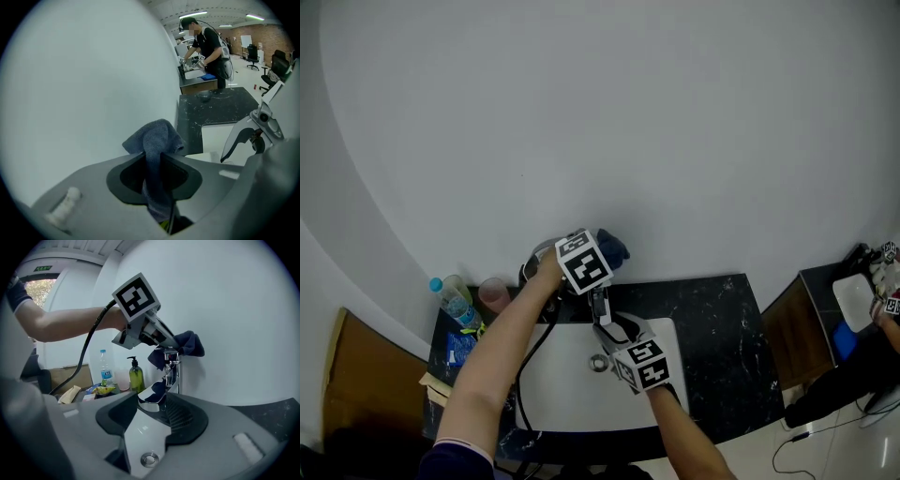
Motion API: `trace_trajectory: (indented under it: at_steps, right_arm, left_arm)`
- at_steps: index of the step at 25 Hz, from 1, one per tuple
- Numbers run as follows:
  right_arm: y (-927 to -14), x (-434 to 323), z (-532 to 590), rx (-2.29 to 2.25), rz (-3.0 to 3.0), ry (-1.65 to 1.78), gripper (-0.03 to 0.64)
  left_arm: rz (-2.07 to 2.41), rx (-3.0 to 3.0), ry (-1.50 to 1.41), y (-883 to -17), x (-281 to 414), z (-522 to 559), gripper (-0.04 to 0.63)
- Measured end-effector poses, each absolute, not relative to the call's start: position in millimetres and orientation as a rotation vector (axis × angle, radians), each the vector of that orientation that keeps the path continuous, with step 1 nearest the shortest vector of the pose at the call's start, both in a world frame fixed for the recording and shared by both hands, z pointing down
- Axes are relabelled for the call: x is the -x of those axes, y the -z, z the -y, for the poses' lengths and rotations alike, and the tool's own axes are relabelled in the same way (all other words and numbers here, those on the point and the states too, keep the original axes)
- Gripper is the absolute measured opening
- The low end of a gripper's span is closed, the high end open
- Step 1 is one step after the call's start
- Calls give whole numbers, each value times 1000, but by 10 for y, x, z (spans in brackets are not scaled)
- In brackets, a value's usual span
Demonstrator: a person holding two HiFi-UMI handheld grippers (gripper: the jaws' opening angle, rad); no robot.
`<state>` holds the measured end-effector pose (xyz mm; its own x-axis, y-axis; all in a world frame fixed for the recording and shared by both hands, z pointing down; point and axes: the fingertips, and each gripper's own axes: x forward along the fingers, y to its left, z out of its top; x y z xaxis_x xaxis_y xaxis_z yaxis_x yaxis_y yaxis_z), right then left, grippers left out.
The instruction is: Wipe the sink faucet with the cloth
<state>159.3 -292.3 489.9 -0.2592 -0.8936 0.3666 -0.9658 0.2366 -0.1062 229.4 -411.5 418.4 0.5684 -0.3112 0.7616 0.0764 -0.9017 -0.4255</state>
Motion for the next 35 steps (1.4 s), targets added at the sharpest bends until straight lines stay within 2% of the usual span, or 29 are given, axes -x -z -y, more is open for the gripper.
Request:
trace_trajectory:
  at_steps: [19,26,35]
  right_arm:
    - [-4893,-1589,2990,-1724,2268,-477,199]
    - [-4877,-1611,2964,-1752,2232,-473,198]
    - [-4866,-1641,2892,-1824,2177,-459,189]
  left_arm:
    - [72,2532,1177,-3912,-1793,3121,74]
    - [-384,2821,965,-3862,-1410,3813,75]
    - [-647,3317,672,-4478,-1753,4138,74]
